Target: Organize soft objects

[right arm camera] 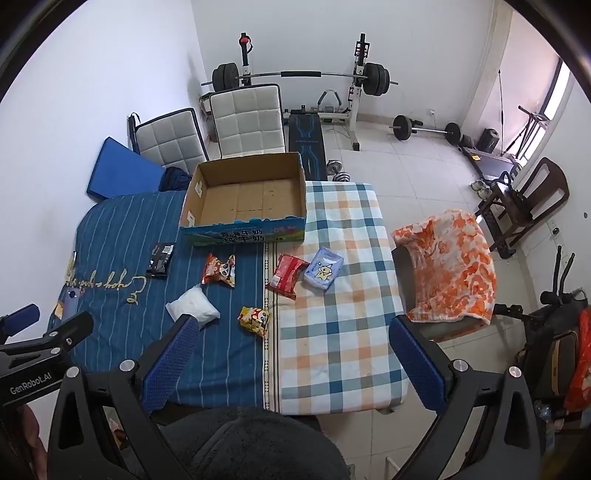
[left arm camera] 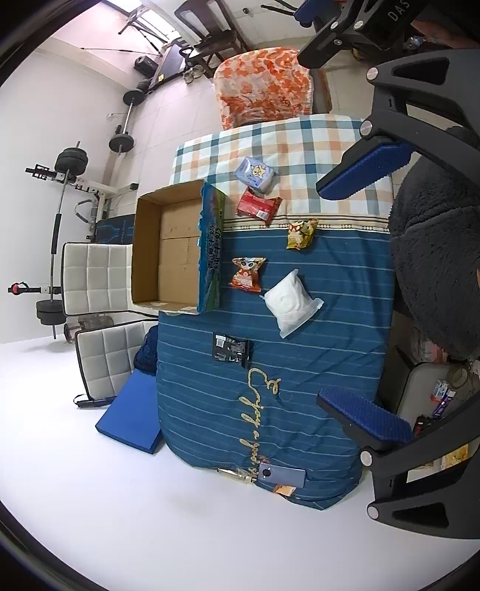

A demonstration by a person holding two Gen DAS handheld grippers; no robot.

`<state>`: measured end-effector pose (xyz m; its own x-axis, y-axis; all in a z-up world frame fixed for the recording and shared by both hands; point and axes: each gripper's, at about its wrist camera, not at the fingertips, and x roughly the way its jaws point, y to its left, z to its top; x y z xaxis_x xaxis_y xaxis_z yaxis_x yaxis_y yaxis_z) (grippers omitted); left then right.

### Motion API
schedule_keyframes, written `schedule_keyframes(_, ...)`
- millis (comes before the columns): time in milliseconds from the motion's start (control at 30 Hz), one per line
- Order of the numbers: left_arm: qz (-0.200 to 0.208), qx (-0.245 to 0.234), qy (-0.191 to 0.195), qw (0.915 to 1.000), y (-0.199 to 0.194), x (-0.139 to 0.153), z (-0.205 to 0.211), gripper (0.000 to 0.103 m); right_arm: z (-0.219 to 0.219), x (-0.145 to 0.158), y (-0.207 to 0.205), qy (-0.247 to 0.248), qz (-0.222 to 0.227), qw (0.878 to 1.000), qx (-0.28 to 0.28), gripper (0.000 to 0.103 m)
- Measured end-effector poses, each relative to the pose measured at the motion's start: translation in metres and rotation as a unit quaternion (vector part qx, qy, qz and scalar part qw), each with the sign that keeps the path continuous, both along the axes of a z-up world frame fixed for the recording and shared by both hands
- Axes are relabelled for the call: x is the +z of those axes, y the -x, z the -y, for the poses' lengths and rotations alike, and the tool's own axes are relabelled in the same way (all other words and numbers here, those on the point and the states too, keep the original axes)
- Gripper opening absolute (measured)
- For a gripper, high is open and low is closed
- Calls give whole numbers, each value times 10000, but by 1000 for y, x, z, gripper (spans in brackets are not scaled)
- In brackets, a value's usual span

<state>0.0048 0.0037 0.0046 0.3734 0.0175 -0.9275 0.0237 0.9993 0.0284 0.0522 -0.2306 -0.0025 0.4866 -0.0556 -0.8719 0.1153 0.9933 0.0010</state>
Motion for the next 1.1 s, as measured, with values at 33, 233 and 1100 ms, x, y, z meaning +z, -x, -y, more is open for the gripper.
schedule_keyframes(33, 31, 16, 2, 10000, 0, 0, -1, 103, -2, 1, -2, 9, 5, 10000, -2, 103)
schedule_keyframes(233, 49, 31, 21, 10000, 0, -1, -3, 103, -5, 3, -7, 45, 30, 10000, -17, 103)
schedule_keyframes(1100, 88, 8, 88, 9999, -2, 1, 1, 103, -12, 11, -18, 101, 15, 9999, 106, 103)
